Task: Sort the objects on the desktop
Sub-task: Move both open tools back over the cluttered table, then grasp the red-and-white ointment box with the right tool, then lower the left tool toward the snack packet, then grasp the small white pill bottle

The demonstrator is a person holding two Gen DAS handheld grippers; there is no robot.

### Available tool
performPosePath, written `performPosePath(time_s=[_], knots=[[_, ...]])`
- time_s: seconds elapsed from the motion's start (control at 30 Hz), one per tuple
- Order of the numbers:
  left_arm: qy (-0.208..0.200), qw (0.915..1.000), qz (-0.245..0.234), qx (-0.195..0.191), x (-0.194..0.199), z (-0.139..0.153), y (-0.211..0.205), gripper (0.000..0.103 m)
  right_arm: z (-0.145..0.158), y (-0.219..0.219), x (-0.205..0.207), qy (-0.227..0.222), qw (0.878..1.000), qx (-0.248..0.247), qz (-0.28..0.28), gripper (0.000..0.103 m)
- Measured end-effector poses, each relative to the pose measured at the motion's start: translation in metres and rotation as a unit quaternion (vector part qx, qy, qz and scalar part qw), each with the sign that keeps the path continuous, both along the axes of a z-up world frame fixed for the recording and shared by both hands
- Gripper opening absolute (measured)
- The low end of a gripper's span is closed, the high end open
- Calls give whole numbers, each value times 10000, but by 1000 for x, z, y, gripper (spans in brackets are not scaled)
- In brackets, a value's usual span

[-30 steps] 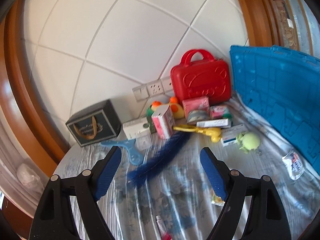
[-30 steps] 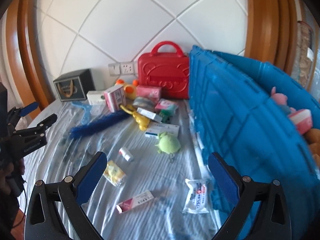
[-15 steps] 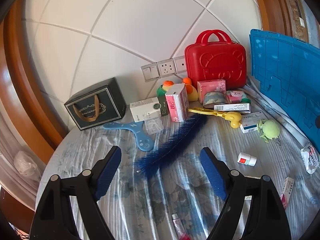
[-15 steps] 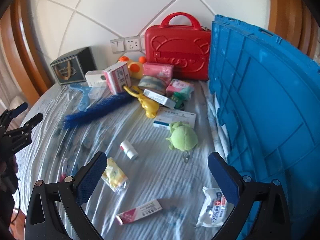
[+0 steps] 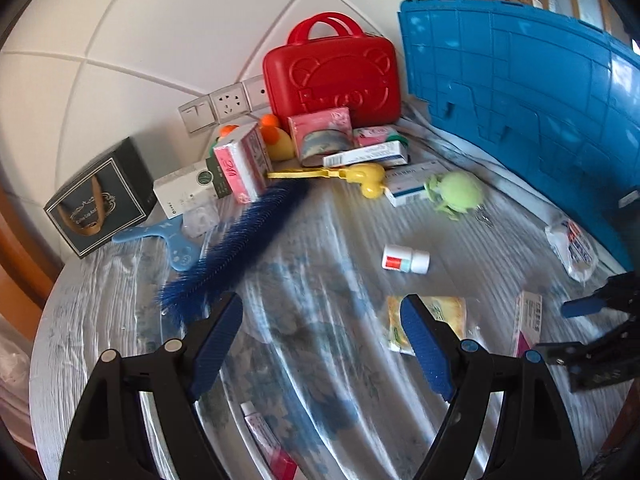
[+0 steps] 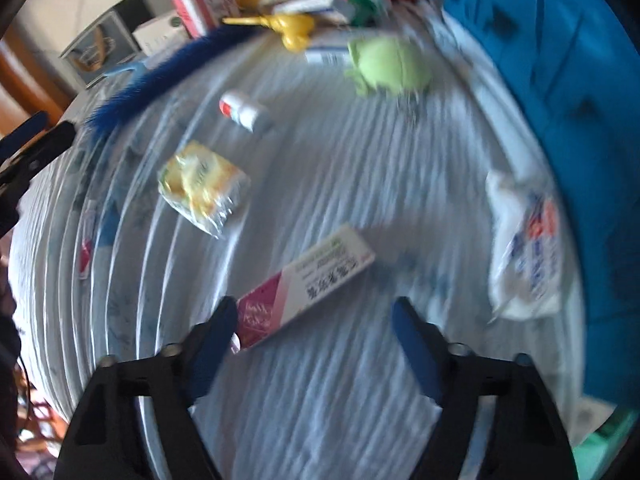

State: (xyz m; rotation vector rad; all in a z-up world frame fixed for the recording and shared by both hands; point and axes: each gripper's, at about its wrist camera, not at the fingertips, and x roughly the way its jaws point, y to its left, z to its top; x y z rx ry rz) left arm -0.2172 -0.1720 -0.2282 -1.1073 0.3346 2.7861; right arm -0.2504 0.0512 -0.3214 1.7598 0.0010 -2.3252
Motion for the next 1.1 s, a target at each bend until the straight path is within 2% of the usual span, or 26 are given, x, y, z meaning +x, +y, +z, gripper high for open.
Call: performPosePath(time_s=[0.1,0.23,0.3,0.33,0.37,0.4,0.47,0.6,0.7,0.83,1.0,1.07,1.1], knots=[[-91,9998,-170,28,6,-4,0,81,-5,1,-1,-94,9990,-212,-380,63],[-61,9986,-516,-15,1,-11,5,81,-7,-8,-1,-80,9980,-361,-507,68],[-117,9982,-593,-21,-7,-16,10,81,-10,-18,1,70,9990,-123,-419,67],[-178,9979,-626,10,-12,-19,13,81,-10,-23,2,192,9993,126,-279,63],[-259,9976,-635,45,-17,-24,17,81,-10,-27,3,308,9989,317,-153,54],[-351,9972,-646,111,-22,-28,21,81,-10,-26,4,355,9986,372,-93,41],[-504,9962,-664,264,-29,-39,30,81,-8,-17,5,285,9991,304,-108,29],[-822,9930,-638,565,-34,-54,47,81,-7,1,13,214,9993,266,-164,28],[-906,9932,-483,542,-40,-66,58,81,-6,2,15,254,9993,279,-74,28],[-1237,9904,-111,608,-53,-95,68,81,-7,-4,14,409,9980,472,123,29],[-1090,9915,-114,704,-63,-104,72,81,-9,-9,5,542,9954,658,431,29],[-1130,9898,-171,855,-66,-102,66,70,-8,-8,4,520,9951,637,546,28],[-1135,9888,-153,959,-64,-99,62,56,-8,-7,5,516,9950,630,579,28]])
